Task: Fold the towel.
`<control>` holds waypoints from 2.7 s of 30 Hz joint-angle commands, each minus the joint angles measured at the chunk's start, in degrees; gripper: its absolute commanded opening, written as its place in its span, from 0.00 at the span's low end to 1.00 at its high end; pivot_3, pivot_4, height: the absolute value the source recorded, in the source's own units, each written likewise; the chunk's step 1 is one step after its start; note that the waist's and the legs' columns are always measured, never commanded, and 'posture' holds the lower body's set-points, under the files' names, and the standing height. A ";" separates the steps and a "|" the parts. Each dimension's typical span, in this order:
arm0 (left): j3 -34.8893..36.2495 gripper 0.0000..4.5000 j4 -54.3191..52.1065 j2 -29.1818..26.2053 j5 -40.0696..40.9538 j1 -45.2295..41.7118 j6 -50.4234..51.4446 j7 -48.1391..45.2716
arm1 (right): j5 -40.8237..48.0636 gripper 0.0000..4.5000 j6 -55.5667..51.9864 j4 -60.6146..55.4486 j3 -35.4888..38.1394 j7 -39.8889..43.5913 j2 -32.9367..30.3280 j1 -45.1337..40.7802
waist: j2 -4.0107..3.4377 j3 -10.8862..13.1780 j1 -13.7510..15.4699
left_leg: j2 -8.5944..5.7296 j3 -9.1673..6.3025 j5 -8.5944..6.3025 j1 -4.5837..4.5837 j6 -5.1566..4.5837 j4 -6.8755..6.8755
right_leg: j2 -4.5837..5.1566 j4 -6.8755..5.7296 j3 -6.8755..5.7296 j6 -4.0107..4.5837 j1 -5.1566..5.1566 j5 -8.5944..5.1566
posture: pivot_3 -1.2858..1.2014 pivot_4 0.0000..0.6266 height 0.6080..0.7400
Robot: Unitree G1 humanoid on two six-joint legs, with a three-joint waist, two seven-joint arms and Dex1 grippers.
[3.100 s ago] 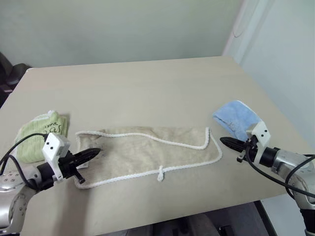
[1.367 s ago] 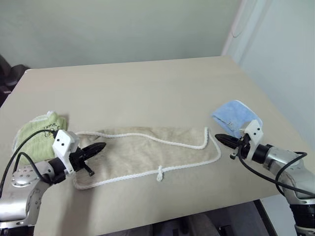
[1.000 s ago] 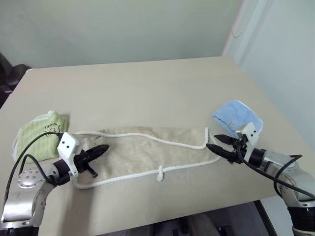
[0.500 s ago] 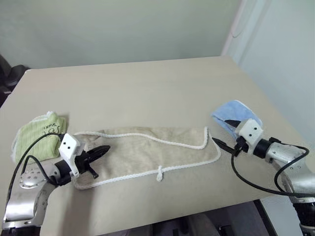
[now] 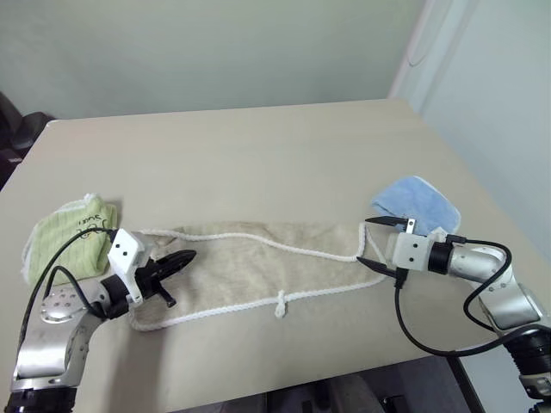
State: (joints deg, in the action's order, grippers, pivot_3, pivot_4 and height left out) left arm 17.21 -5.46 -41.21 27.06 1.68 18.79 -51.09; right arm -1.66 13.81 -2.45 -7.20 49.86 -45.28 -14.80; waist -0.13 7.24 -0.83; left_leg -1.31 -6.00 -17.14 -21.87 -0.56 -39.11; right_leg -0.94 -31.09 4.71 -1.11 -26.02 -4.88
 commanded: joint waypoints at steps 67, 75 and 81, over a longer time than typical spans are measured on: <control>-1.11 0.00 -0.69 -0.80 0.15 -1.81 0.20 -0.26 | -1.01 0.96 4.70 0.34 0.91 -4.13 -4.51 -0.12 | 0.00 -0.01 0.20 | 0.00 -0.01 -0.15 -0.06 0.34 0.03 | 0.03 0.00 -0.02 0.04 -0.07 0.03 | 0.52 0.24 1.00; -1.29 0.00 -0.58 -0.78 0.12 -2.18 0.32 -0.29 | -8.32 0.96 15.41 5.60 -3.50 -3.49 -3.78 -4.14 | 0.00 -0.01 0.10 | 0.00 0.00 0.04 -0.01 0.00 0.01 | 0.01 0.02 -0.02 0.01 -0.02 0.05 | 0.52 0.24 1.00; -1.47 0.00 -0.74 -0.64 -0.01 -2.26 0.42 -0.01 | -15.06 0.96 20.78 10.46 -5.91 -5.80 -2.57 -7.46 | 0.00 0.00 0.03 | 0.01 0.00 0.06 0.00 -0.04 0.01 | 0.03 0.03 -0.02 -0.04 -0.01 0.24 | 0.52 0.24 1.00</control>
State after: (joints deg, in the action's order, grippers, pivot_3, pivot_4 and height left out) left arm 15.35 -4.57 -41.43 27.06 0.03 19.24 -51.05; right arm -15.11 32.26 7.34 -12.82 45.37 -47.70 -21.07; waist -0.13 7.24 -0.80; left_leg -1.30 -6.00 -17.07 -21.86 -0.60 -39.09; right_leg -0.92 -31.06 4.69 -1.14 -26.03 -4.61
